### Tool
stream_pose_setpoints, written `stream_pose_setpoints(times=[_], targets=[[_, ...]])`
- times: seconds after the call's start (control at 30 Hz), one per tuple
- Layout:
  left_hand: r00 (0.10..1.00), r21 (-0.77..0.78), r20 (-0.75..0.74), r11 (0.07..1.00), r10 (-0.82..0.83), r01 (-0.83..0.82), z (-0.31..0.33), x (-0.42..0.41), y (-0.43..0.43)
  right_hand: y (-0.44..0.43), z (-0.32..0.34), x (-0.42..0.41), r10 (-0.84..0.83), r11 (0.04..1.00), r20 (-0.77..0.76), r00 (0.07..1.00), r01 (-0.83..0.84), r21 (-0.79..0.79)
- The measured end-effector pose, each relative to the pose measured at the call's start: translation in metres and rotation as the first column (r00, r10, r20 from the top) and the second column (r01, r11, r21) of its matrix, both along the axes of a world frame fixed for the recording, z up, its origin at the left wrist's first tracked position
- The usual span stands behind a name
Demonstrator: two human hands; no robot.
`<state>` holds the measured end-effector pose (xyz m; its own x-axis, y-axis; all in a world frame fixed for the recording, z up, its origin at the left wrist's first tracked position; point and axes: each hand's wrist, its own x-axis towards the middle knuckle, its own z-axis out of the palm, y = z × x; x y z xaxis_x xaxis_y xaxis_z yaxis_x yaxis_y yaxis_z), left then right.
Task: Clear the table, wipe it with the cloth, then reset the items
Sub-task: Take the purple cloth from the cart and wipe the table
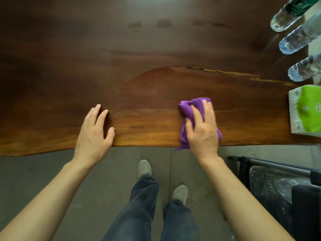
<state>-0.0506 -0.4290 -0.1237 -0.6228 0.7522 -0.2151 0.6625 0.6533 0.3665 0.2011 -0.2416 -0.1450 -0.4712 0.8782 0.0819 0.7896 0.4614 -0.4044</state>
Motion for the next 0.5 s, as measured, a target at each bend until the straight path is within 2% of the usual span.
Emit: stream_pose_setpoints(times=[0.13, 0.23, 0.37, 0.5], targets=[[1.0, 0.002, -0.003, 1.0, 0.011, -0.011, -0.002, 0.001, 0.001, 0.04, 0.0, 0.066, -0.213, 0.977, 0.077, 0.974, 0.212, 0.028], [1.0, 0.002, -0.017, 1.0, 0.008, -0.008, -0.004, 0.002, 0.002, 0.062, 0.0, 0.082, -0.334, 0.942, 0.092, 0.938, 0.334, 0.02], [1.0, -0.011, -0.025, 1.0, 0.001, -0.002, -0.004, 0.002, 0.002, 0.086, 0.0, 0.056, -0.395, 0.918, 0.035, 0.918, 0.396, -0.011], [1.0, -0.014, -0.022, 1.0, -0.014, 0.013, -0.001, 0.001, 0.001, 0.108, 0.003, 0.011, -0.366, 0.93, 0.017, 0.93, 0.366, -0.019]])
